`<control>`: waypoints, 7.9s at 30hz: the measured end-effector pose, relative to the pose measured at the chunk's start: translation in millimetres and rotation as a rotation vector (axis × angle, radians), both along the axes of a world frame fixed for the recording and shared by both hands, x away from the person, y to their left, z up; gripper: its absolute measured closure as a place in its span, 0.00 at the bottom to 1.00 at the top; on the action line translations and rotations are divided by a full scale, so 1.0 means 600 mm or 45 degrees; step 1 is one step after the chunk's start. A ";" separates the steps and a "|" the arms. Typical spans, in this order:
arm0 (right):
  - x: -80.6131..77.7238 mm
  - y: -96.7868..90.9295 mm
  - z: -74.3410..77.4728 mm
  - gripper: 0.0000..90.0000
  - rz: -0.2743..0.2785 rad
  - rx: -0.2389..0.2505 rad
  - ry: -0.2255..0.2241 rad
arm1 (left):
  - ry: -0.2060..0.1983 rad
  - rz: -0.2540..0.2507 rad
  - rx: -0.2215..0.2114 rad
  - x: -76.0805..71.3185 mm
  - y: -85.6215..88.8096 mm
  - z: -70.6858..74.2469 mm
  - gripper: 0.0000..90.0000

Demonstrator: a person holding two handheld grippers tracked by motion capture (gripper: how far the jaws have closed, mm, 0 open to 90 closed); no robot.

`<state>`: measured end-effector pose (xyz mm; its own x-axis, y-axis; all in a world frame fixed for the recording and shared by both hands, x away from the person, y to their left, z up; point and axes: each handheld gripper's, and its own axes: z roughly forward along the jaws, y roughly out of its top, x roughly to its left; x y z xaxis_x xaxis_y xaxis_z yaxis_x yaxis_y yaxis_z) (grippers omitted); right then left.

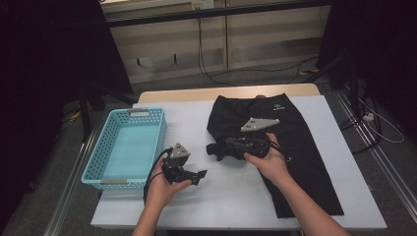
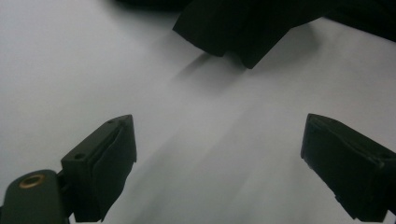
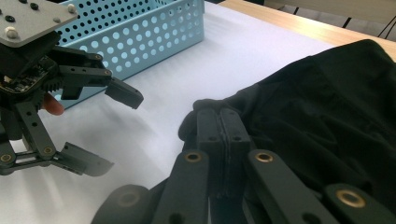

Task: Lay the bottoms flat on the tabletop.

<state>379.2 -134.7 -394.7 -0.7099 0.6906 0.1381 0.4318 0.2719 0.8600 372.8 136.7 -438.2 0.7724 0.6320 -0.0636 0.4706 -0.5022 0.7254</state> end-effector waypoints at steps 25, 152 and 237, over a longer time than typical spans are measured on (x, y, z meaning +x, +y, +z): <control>-0.042 -0.021 -0.052 0.55 0.003 -0.283 -0.016 | -0.043 -0.025 -0.016 0.024 -0.039 0.001 0.18; -0.071 -0.100 -0.038 1.00 -0.076 -0.089 0.039 | 0.052 -0.129 -0.112 -0.001 -0.058 0.009 0.61; -0.153 -0.077 -0.050 1.00 0.114 -0.213 0.079 | 0.104 -0.025 -0.061 -0.002 -0.078 -0.016 0.99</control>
<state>287.2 -181.0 -425.0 -0.7634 0.6418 0.0724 0.4502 0.4485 0.7721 371.7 90.1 -448.1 0.7755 0.6114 -0.1570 0.5198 -0.4773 0.7085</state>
